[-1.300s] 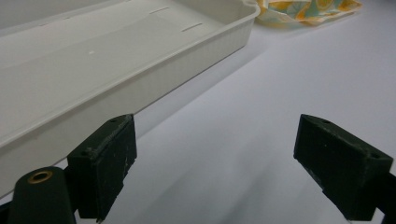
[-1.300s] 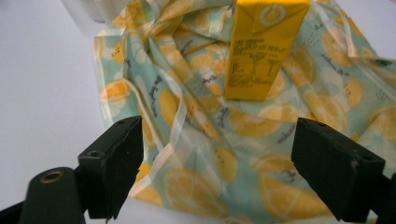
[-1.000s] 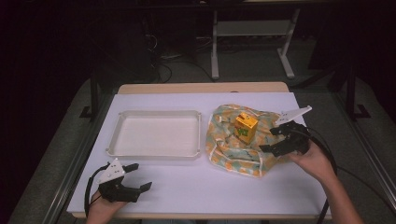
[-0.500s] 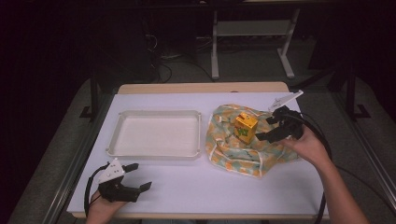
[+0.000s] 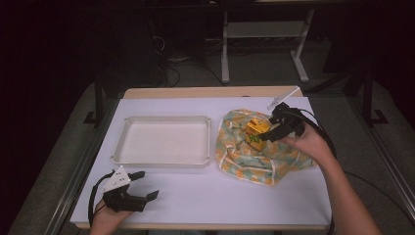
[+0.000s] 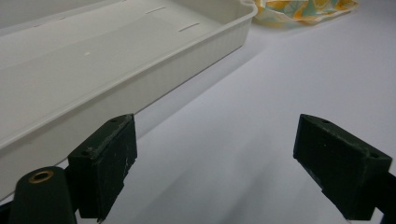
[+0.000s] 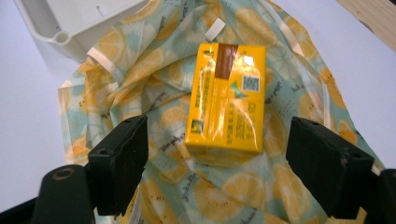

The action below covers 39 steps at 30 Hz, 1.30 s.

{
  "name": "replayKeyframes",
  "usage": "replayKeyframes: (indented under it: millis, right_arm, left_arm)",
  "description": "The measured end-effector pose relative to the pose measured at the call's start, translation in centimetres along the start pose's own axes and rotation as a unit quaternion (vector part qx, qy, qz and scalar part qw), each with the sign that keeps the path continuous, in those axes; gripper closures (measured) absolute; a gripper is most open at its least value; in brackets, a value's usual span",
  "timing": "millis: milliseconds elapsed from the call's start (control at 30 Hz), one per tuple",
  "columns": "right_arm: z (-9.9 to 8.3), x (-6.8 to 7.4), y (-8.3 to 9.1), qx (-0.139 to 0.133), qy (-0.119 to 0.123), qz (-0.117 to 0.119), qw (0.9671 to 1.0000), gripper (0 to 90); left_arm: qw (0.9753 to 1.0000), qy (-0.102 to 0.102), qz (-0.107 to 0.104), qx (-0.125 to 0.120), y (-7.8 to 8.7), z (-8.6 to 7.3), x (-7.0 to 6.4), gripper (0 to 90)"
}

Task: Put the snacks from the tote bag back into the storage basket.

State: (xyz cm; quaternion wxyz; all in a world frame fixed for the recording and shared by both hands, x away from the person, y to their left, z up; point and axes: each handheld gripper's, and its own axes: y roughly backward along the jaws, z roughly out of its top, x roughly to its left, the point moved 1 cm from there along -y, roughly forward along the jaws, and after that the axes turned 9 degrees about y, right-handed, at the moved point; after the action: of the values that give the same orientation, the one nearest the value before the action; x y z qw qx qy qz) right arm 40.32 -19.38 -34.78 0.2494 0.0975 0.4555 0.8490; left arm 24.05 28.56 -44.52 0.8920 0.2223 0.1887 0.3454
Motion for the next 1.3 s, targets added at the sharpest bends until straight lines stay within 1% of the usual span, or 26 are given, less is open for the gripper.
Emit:
replayKeyframes:
  millis: [67,133,200,233,333,367,400,433,467,600,733,800,833,900,933,1000,1033,1100,1133,1300]
  right_arm:
    - [0.3,-0.1,-0.2,0.001,0.000,-0.002,1.0000,20.0]
    - [0.6,-0.3,-0.5,0.008,0.002,-0.004,1.0000,19.9]
    - [0.8,-0.3,-0.8,0.011,0.000,-0.004,0.9999,20.7]
    - [0.9,-0.3,-1.0,0.014,0.002,-0.002,0.9999,21.9]
    - [1.3,-0.2,-1.8,0.029,0.008,-0.006,0.9995,23.9]
    - [1.4,-0.3,-2.1,0.033,0.014,-0.010,0.9993,23.9]
    - [1.5,-0.2,-2.3,0.038,0.013,-0.013,0.9991,24.5]
    - [1.6,-0.3,-2.5,0.038,0.016,-0.011,0.9991,25.2]
    - [1.7,-0.3,-2.8,0.039,0.016,-0.015,0.9990,25.2]
    - [1.9,-0.3,-3.2,0.046,0.017,-0.014,0.9987,25.8]
    - [2.0,-0.3,-3.5,0.055,0.010,-0.016,0.9983,28.5]
    - [2.0,-0.2,-3.8,0.065,0.012,-0.018,0.9977,31.6]
    - [2.0,-0.2,-3.8,0.065,0.012,-0.018,0.9977,31.6]
    - [2.1,-0.2,-4.0,0.068,0.014,-0.022,0.9973,35.4]
    - [2.1,-0.2,-4.0,0.074,0.015,-0.028,0.9968,36.1]
    - [2.1,-0.1,-4.1,0.075,0.017,-0.032,0.9965,37.8]
    - [2.1,-0.1,-4.2,0.075,0.015,-0.030,0.9966,39.8]
    - [2.1,-0.1,-4.2,0.079,0.018,-0.036,0.9961,45.3]
    - [2.0,0.0,-4.2,0.072,0.017,-0.033,0.9967,47.0]
    - [2.1,0.1,-4.2,0.074,0.017,-0.041,0.9963,47.8]
  left_arm:
    - [1.0000,0.001,0.000,-0.001,0.0,0.0,0.0,13.2]
    - [1.0000,0.001,-0.001,-0.002,0.0,0.0,0.0,13.1]
    - [1.0000,0.002,-0.001,-0.002,0.0,0.0,0.0,13.2]
    - [1.0000,0.002,-0.001,-0.001,0.0,0.0,0.0,13.2]
    - [1.0000,0.000,0.000,0.000,0.1,0.0,0.0,13.2]
    - [1.0000,0.001,0.000,-0.001,0.1,0.0,0.0,13.2]
    - [1.0000,0.000,0.000,-0.001,0.2,0.0,0.1,13.2]
    - [1.0000,0.001,0.000,-0.001,0.2,0.0,0.1,13.2]
    - [1.0000,0.000,0.001,0.000,0.2,0.0,0.1,13.2]
    - [1.0000,-0.002,0.001,0.002,0.1,0.0,0.1,13.3]
    - [1.0000,-0.003,0.002,0.001,0.1,0.0,0.0,13.3]
    - [1.0000,-0.002,0.002,0.000,0.1,0.0,0.0,13.3]
    - [1.0000,-0.003,0.002,0.000,0.1,0.0,0.0,13.3]
    - [1.0000,-0.003,0.002,0.000,0.1,0.0,0.0,13.3]
    - [1.0000,-0.003,0.002,0.001,0.1,0.0,0.0,13.3]
    - [1.0000,-0.003,0.003,0.000,0.1,0.0,0.0,13.3]
    - [1.0000,-0.002,0.003,0.002,0.1,0.0,0.0,13.3]
    - [1.0000,-0.003,0.005,0.002,0.1,0.0,0.1,13.3]
    - [1.0000,-0.004,0.005,0.002,0.2,0.0,0.1,13.3]
    - [1.0000,-0.003,0.006,0.004,0.1,0.0,0.1,13.3]
